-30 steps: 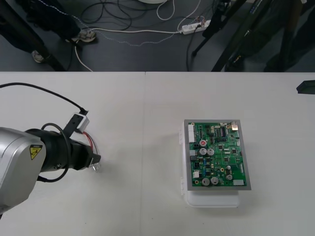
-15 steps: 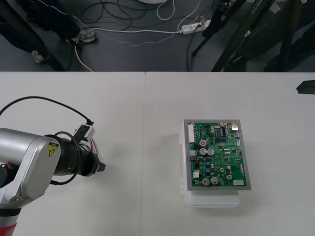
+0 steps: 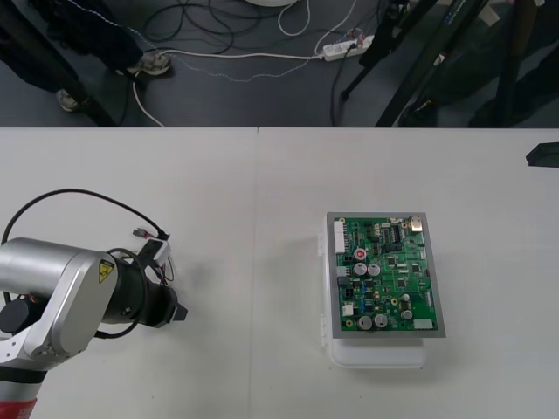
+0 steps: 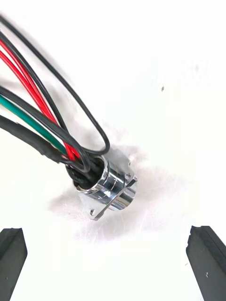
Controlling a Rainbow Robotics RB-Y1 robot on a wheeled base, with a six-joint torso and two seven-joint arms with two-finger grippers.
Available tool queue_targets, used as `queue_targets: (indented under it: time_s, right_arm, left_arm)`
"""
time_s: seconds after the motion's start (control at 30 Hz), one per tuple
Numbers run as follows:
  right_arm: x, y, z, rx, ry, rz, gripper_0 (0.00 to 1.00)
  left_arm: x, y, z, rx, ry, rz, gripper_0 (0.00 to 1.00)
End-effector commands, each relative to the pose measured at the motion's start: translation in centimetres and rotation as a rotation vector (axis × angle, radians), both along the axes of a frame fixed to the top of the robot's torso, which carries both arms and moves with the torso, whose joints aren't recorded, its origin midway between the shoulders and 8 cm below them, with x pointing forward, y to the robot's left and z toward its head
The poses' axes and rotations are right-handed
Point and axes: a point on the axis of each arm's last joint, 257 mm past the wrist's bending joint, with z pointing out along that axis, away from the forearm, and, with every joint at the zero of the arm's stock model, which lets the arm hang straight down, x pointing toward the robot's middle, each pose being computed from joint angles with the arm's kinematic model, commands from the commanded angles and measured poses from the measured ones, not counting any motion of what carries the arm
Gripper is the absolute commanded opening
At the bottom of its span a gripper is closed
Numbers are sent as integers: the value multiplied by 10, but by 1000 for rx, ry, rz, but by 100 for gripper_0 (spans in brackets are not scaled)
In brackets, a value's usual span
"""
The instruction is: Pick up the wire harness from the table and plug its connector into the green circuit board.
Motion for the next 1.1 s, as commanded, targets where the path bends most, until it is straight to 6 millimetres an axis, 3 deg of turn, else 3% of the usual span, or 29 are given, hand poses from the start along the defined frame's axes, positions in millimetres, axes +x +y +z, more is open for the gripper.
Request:
queue_targets:
  time_s: [0.03, 0.83, 1.1]
  right_arm:
    - [-1, 5, 2, 0, -43, 23, 100]
    - [-1, 5, 2, 0, -43, 23, 100]
    - [-1, 5, 2, 0, -43, 23, 100]
  left_arm:
    - [2, -15, -3, 20, 26, -86, 100]
    - [14, -18, 6, 25, 3, -106, 100]
    - [30, -23, 13, 13, -60, -107, 100]
